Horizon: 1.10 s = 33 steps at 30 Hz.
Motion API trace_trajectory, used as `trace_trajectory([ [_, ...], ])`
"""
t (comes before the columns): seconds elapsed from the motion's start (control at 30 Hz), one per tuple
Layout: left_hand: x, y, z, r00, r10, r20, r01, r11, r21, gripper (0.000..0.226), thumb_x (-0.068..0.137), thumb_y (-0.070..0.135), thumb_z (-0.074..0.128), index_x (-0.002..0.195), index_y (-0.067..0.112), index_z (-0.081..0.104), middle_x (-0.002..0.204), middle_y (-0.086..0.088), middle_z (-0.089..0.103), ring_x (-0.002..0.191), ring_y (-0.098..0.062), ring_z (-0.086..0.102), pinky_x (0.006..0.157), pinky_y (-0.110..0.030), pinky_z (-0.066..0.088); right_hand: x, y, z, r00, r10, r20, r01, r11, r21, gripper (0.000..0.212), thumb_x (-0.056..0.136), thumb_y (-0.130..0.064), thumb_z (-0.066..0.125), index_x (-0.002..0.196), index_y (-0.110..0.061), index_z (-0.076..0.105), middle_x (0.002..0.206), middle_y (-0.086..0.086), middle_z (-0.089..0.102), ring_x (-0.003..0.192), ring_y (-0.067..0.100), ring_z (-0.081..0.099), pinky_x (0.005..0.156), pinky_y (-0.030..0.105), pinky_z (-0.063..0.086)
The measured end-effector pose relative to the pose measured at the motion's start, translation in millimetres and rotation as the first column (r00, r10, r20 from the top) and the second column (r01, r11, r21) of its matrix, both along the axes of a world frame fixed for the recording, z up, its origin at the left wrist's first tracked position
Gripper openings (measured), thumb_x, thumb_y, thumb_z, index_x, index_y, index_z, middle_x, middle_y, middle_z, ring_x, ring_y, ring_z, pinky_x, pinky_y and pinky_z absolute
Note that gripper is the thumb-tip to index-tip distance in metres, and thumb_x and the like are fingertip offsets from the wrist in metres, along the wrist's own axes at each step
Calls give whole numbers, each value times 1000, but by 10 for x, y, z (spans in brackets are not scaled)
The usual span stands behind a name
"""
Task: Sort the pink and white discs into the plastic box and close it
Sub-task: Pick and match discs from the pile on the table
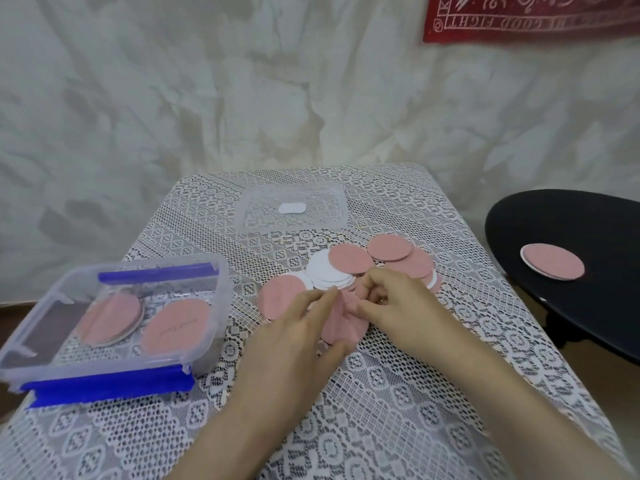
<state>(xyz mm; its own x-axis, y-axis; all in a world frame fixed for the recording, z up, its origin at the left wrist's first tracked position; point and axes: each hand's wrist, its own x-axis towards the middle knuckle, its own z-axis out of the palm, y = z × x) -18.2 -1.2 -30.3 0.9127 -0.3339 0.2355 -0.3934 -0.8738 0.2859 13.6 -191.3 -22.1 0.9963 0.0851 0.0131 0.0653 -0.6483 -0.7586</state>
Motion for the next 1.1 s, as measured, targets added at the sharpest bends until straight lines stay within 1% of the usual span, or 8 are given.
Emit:
trace_trajectory([
  [0.17, -103, 19, 75, 992, -28, -124, 10, 990, -144, 80, 86, 71, 54, 155, 40, 26, 142, 27, 40, 107, -1, 57, 86, -31, 52, -179, -62, 6, 1000, 26, -12, -25, 997, 70, 11, 92, -34, 70, 85, -28, 65, 77, -10, 70, 77, 10, 66, 78, 41, 55],
  [0.27, -142, 78, 122, 981, -38, -188, -20, 954, -298, 68, 87, 59, 63, 149, 42, 39, 128, 26, 53, 83, 8, 52, 75, -21, 44, -240, -46, 36, 997, 80, -22, -76, 989, 125, 7, 93, -29, 71, 87, -27, 67, 74, -17, 69, 73, -4, 62, 76, 33, 48],
  [0.43, -158, 204, 145, 944, -66, -322, -112, 857, -502, 6, 95, 37, 63, 99, 34, 68, 90, 20, 70, 78, 4, 63, 68, -21, 48, -295, 42, 71, 983, 182, -31, -171, 961, 218, 4, 93, -31, 71, 89, -29, 70, 77, -7, 74, 71, 9, 64, 77, 39, 49],
  [0.5, -171, 247, 133, 948, -62, -312, -102, 869, -484, 13, 97, 33, 61, 86, 28, 63, 81, 22, 66, 77, 2, 60, 68, -25, 45, -284, 78, 66, 984, 177, -19, -169, 963, 211, 9, 94, -35, 67, 89, -28, 72, 83, -2, 75, 78, 21, 69, 84, 47, 53],
  [0.7, -163, 341, 102, 952, 20, -306, -158, 888, -432, 18, 100, 36, 54, 86, 26, 56, 80, 9, 65, 80, -8, 60, 80, -38, 52, -116, 85, 69, 981, 16, 193, 16, 986, -164, 21, 99, -40, 58, 91, -27, 73, 76, -12, 70, 66, 5, 61, 67, 32, 52],
  [0.87, -149, 343, 90, 949, 22, -314, -172, 872, -458, 17, 100, 38, 53, 90, 26, 58, 84, 6, 68, 82, -13, 63, 81, -44, 53, 222, 79, 54, 926, 65, 372, 90, 918, -385, 25, 104, -34, 50, 111, -23, 71, 104, -10, 69, 97, 13, 60, 84, 37, 52],
  [1.0, -139, 324, 109, 943, 23, -333, -187, 863, -470, 17, 100, 40, 51, 92, 26, 58, 86, 3, 70, 83, -18, 65, 79, -47, 53, 408, 136, 23, 967, 146, 208, -28, 874, -485, 44, 108, -43, 37, 147, -27, 48, 156, 1, 44, 144, 24, 38, 114, 42, 33],
  [1.1, -121, 315, 126, 940, 19, -341, -194, 851, -488, 17, 100, 38, 52, 92, 25, 59, 86, 2, 70, 83, -19, 64, 81, -45, 53, 435, 207, -43, 980, 188, 61, -115, 793, -598, 56, 108, -48, 24, 160, -26, 22, 168, -2, 19, 154, 18, 16, 123, 42, 13],
])
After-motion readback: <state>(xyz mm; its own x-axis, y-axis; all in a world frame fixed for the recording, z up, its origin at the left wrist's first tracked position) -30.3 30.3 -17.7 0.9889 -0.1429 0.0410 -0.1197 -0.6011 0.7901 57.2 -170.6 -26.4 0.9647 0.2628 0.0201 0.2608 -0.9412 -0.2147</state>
